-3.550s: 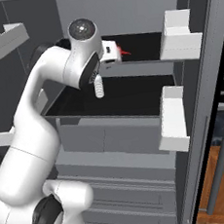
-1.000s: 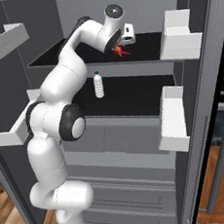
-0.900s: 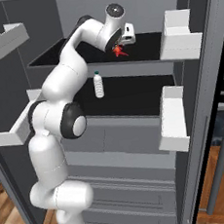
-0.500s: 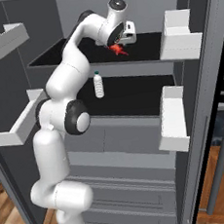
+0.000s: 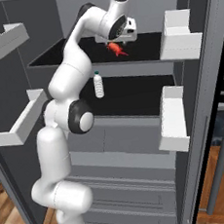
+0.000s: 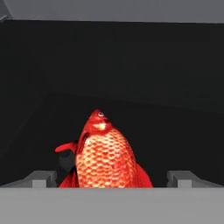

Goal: Pick fish from the fridge and place it on the plate on the counter.

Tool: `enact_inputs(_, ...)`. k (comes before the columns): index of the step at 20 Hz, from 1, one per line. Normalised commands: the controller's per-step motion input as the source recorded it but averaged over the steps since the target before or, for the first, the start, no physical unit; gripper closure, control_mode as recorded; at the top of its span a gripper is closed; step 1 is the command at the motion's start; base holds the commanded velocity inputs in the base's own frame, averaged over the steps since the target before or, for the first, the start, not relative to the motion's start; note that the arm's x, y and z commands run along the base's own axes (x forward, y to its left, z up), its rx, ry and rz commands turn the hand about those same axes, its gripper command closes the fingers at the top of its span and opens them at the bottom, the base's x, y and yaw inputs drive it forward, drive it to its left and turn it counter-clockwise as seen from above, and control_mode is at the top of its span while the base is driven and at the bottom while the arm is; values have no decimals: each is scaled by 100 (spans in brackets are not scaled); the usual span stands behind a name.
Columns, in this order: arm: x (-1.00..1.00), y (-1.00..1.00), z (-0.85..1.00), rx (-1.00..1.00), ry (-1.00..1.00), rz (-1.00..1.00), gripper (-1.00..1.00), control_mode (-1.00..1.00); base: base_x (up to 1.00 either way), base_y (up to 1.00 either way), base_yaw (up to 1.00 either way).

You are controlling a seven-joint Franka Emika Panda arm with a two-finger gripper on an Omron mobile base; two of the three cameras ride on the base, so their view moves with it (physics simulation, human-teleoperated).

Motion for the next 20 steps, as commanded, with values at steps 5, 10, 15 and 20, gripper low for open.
enact_inputs(5,-33,0,-14,0,-6,0,-100,-100,0,0,0)
enact_inputs(10,-9,2,-24,0,-2,0,-100,-100,0,0,0)
enact_inputs(15,0,9,-25,0,-2,0,-100,-100,0,0,0)
enact_inputs(20,0,16,-30,-3,-6,0,-100,-100,0,0,0)
